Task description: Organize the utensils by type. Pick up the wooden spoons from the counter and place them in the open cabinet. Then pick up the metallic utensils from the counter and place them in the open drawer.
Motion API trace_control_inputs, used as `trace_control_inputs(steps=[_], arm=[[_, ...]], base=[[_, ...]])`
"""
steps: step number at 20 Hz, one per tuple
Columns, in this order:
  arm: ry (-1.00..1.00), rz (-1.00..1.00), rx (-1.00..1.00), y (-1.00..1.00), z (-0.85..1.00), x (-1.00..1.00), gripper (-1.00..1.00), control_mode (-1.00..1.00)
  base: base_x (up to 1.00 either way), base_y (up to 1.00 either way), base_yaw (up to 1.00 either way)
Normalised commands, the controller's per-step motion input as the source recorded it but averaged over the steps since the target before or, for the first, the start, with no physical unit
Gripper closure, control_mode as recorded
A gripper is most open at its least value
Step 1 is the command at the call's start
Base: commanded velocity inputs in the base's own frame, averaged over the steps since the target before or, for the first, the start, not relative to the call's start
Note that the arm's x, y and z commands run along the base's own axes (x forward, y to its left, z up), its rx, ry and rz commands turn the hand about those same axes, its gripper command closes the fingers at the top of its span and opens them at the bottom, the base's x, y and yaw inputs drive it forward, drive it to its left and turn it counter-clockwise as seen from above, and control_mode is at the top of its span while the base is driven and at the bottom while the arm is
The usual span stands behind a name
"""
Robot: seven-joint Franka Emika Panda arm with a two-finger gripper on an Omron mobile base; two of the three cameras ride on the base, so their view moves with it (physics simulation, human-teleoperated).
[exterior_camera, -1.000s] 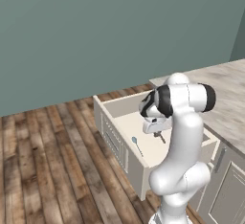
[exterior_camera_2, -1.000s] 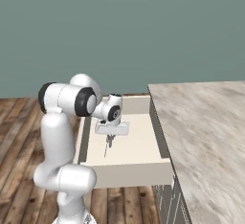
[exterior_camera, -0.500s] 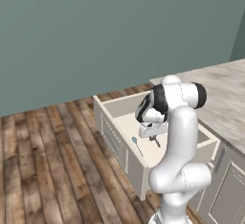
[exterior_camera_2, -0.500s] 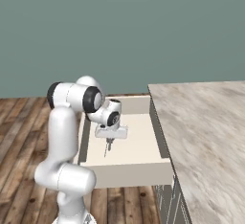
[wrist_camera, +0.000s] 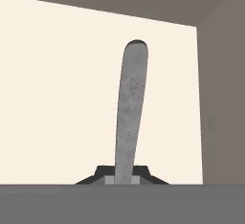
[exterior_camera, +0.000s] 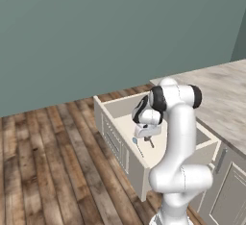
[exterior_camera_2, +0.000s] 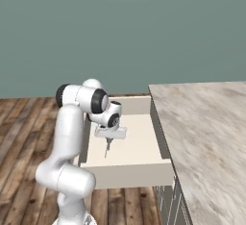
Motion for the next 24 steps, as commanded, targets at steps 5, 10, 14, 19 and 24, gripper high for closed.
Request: trace_control_inputs(steps=[5,10,14,19,24], arm=[[0.0,0.15,0.11,-0.19,-0.35,0.45,1.0,-1.0],[0.0,0.16,0.05,-0.46,-0.51,0.27,1.0,-1.0],[0.0,0.13,0.04,-0.34,-0.45,0.16,1.0,-1.0],[0.0,0.11,0.03,-0.18,-0.41,0.1,1.0,-1.0],[0.0,0.11,0.03,-0.21,-0.48,0.0,1.0,-1.0]], base=[[0.0,0.0,0.0],[0.0,0.0,0.0],[0.0,0.0,0.0],[0.0,0.0,0.0],[0.0,0.0,0.0]])
